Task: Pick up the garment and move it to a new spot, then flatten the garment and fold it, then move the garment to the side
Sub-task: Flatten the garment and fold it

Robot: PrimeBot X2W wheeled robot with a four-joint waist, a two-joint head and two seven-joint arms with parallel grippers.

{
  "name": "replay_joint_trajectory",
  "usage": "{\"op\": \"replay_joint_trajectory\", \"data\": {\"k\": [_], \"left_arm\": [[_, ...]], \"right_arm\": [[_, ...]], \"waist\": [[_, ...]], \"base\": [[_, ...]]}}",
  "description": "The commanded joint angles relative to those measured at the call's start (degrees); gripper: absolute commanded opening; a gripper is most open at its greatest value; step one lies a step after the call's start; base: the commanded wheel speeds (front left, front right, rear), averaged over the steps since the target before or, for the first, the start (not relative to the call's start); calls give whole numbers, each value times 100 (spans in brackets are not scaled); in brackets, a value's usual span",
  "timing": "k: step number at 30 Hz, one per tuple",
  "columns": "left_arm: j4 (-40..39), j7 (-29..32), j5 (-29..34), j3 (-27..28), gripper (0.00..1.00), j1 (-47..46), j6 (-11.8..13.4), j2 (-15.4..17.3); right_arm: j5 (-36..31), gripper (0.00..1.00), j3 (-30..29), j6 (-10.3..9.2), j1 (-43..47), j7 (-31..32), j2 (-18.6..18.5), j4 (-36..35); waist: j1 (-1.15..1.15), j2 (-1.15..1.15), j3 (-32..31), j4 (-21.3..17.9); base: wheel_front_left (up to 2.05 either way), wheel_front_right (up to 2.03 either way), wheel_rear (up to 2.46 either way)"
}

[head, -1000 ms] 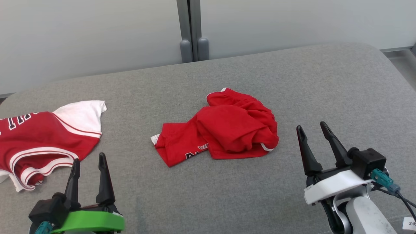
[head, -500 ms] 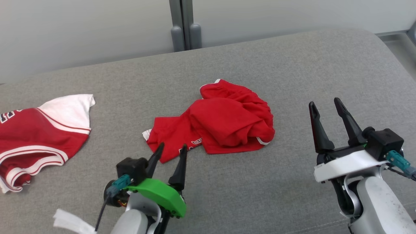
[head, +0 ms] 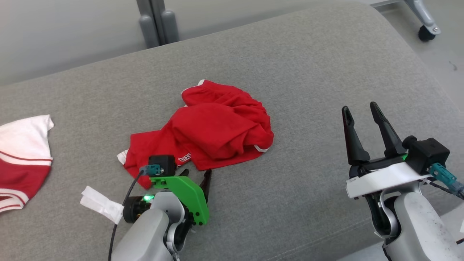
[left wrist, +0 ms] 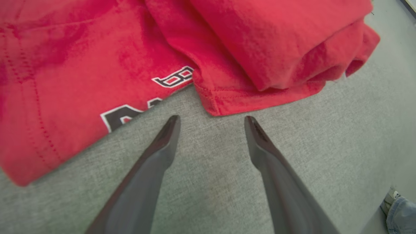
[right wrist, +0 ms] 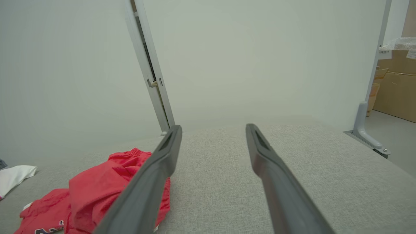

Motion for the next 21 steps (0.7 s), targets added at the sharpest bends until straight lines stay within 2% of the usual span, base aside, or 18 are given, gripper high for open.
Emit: {"op": "replay_joint_trajectory", "data": {"k": [1,5,6,7,8,16,21], "left_arm": [[131,-53,-44,17,100,-171,8,30],[512,-105,-259,-53,100,-362,-67,31],[597,-97,-301,-91,54,-403,-110,31],[646,-94,-328,-131,33,-432,-121,32],[680,-104,-339,-197,0,-461,-153,28],[442,-38,-474,-353,0,-608,-348,95],[-327,668,-697,-273,0,-581,-470,589]], "right_arm": [[54,100,11,0,-68,-17,21,-4],[57,100,-11,0,-23,-17,44,13],[46,100,-19,0,-1,-17,54,20],[35,100,-33,0,18,-17,58,26],[23,100,-55,0,45,-17,57,30],[-7,100,-178,0,177,-17,110,19],[-7,100,-226,0,279,-17,136,26]], "waist": [[0,0,155,-281],[0,0,154,-338],[0,0,143,-335],[0,0,131,-322],[0,0,110,-295],[0,0,-105,110],[0,0,-282,435]], "base": [[0,0,0],[0,0,0],[0,0,0],[0,0,0],[0,0,0],[0,0,0],[0,0,0]]}}
